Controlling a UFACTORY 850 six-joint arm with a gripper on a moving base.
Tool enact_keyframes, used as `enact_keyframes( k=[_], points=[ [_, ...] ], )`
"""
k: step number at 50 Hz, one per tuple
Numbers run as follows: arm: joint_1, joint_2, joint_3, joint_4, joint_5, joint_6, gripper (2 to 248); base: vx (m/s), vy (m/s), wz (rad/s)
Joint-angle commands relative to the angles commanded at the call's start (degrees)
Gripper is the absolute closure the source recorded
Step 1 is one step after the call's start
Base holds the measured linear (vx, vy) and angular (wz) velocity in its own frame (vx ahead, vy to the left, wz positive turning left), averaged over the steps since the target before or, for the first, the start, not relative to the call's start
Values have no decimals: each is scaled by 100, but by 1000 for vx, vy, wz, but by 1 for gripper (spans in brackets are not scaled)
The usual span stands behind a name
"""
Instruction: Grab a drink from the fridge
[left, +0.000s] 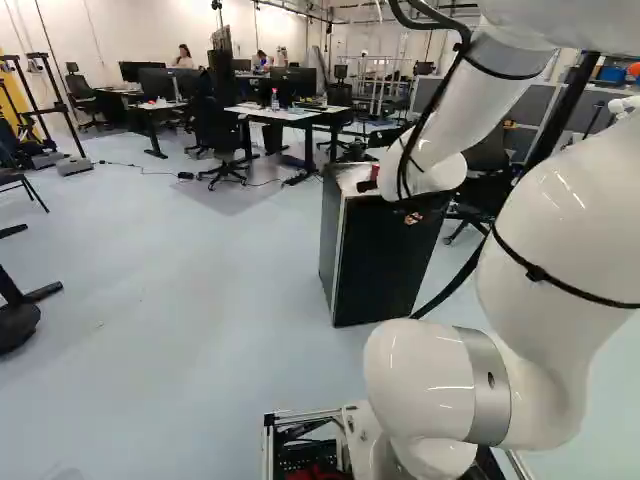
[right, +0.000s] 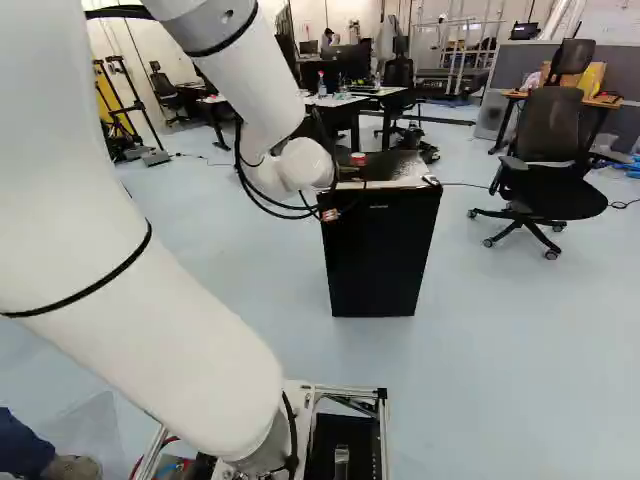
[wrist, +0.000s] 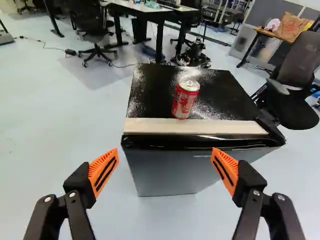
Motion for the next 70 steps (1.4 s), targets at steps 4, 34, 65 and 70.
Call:
enact_keyframes(
  k=[4, 34, 65, 70],
  points=[
    [76, 20, 20, 237, 58, 0, 3, 0, 0, 0],
    [507, -251, -247, 2040, 207, 0, 3, 0, 0, 0],
    [528, -802, -430, 2381, 480, 0, 3, 0, 0, 0],
    [530, -888, -452, 2381, 605, 0, 3, 0, 0, 0]
  ],
)
